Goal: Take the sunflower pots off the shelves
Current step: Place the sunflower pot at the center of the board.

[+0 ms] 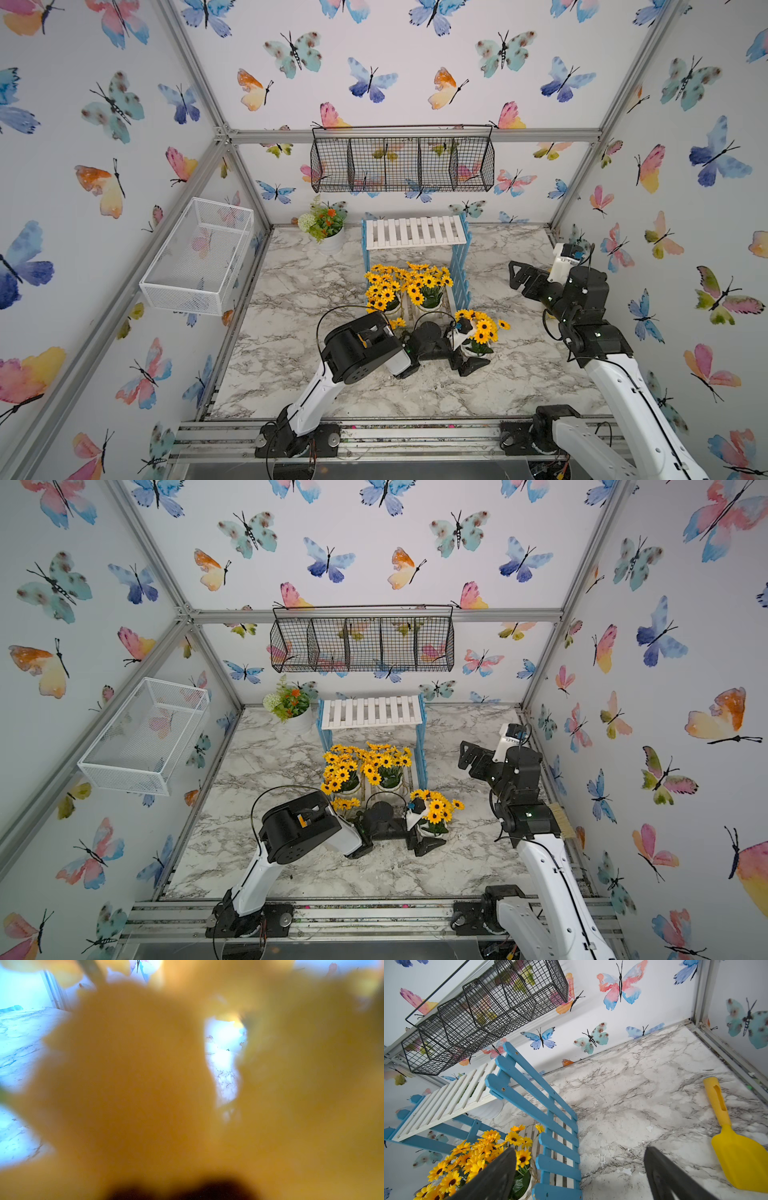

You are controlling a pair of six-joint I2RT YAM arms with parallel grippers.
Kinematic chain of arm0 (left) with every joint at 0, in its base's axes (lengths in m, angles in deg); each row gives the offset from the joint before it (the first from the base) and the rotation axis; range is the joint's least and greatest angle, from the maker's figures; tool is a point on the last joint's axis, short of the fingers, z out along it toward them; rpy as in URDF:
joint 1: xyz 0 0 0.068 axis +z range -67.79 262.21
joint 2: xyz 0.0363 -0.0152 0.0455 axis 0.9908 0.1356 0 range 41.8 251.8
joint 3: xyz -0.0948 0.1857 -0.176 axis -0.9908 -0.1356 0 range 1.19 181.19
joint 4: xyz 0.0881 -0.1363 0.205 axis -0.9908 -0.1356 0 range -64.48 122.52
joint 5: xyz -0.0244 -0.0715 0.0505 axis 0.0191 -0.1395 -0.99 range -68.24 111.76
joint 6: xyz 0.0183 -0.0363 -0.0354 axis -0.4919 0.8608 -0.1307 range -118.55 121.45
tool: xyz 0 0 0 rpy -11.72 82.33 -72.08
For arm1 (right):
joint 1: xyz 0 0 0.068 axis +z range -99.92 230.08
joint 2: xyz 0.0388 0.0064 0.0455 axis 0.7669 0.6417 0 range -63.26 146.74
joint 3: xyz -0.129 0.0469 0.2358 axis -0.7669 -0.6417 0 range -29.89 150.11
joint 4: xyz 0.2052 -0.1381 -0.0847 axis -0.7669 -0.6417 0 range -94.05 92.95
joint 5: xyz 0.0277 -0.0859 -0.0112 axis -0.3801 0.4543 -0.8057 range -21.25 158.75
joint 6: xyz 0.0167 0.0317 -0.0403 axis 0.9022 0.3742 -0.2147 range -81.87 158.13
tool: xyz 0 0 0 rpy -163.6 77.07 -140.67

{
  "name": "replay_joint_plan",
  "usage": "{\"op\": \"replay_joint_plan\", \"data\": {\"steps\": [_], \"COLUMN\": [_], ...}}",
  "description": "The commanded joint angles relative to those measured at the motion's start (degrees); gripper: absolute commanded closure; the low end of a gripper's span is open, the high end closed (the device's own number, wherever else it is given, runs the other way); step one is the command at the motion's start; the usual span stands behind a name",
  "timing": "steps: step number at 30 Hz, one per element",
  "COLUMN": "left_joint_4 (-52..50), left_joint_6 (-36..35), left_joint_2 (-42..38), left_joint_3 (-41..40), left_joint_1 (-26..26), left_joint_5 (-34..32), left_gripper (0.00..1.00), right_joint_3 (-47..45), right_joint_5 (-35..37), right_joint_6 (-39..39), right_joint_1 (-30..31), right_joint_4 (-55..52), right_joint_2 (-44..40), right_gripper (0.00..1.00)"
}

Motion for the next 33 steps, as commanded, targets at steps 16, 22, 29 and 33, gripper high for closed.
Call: {"op": "replay_joint_plan", "data": {"steps": [16,22,29,33], "left_joint_4": [-2.98,-4.87,-7.94,-12.48], "left_joint_6": [-5.03,-5.58,-6.56,-8.63], "left_joint_2": [-7.85,-9.68,-15.07,-18.16], "left_joint_3": [-2.07,-1.27,-0.58,0.29], "left_joint_1": [-0.55,-1.01,-1.16,-1.16], "left_joint_5": [0.84,0.86,0.7,-0.12], "left_gripper": [0.02,0.02,0.02,0.02], "right_joint_3": [0.46,0.79,3.6,7.61], "right_joint_5": [-3.86,-4.4,-6.04,-7.18], "right_joint_6": [-1.58,-1.89,-3.33,-4.97], "right_joint_1": [-0.31,-0.3,-0.31,-0.31], "right_joint_4": [0.9,0.93,-0.13,-2.1], "right_joint_2": [0.77,0.95,1.4,1.91], "right_gripper": [0.02,0.02,0.02,0.02]}}
